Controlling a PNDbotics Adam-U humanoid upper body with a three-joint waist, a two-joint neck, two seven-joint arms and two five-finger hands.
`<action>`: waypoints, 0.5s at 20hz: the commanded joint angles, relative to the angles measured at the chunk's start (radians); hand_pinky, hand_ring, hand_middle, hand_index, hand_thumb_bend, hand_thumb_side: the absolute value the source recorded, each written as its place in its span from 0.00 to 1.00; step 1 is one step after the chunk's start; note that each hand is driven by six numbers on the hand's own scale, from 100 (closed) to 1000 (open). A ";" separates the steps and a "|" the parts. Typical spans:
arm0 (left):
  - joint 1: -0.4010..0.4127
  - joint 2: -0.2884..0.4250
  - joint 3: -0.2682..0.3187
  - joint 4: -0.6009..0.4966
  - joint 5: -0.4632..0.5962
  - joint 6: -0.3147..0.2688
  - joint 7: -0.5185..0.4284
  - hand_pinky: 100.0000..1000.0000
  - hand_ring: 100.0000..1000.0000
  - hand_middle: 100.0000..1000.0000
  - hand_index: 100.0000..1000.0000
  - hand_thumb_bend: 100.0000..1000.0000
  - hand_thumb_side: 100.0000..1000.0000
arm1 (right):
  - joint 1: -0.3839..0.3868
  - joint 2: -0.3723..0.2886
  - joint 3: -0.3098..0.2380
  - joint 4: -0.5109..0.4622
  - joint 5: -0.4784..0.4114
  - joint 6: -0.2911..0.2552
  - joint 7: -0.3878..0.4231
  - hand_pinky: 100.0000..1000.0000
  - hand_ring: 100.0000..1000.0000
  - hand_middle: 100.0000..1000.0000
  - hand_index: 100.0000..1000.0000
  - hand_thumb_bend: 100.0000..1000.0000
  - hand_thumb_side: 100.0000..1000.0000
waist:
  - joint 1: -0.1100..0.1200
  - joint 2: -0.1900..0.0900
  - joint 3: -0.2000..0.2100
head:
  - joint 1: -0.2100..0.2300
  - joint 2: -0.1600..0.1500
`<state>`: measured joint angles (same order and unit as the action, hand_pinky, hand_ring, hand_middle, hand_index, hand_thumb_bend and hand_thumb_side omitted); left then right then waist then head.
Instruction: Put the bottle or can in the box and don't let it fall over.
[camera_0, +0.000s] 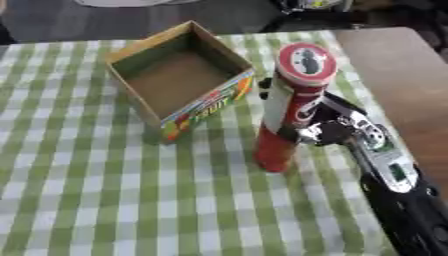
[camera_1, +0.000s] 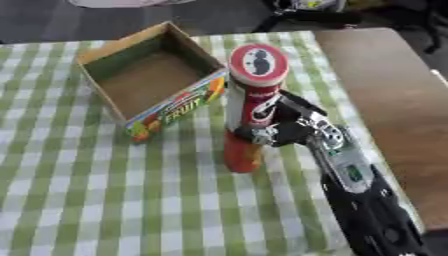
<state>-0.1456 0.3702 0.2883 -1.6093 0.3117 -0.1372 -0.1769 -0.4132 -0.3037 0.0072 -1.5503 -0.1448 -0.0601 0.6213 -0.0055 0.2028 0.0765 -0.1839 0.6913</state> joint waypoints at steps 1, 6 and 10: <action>-0.006 0.017 0.013 -0.014 -0.003 -0.001 -0.004 1.00 1.00 1.00 0.82 0.13 0.76 | -0.019 -0.007 -0.001 -0.005 -0.004 0.002 -0.010 0.95 1.00 1.00 0.93 0.55 0.20 | 0.003 -0.010 0.002 | -0.002 -0.011; -0.005 0.014 0.014 -0.013 -0.004 0.001 -0.006 1.00 1.00 1.00 0.82 0.13 0.76 | -0.022 -0.004 -0.001 -0.006 -0.015 0.007 -0.017 0.89 1.00 1.00 0.90 0.56 0.11 | 0.004 -0.008 0.003 | -0.003 -0.012; -0.005 0.013 0.014 -0.014 -0.004 0.002 -0.007 1.00 1.00 1.00 0.82 0.13 0.76 | -0.023 -0.001 -0.001 -0.005 -0.021 0.010 -0.028 0.85 0.99 1.00 0.86 0.59 0.05 | 0.003 -0.007 0.003 | -0.003 -0.012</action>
<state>-0.1454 0.3694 0.2905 -1.6093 0.3115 -0.1348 -0.1810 -0.4214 -0.2956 0.0074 -1.5497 -0.1565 -0.0507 0.5998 -0.0049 0.2069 0.0775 -0.1864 0.6910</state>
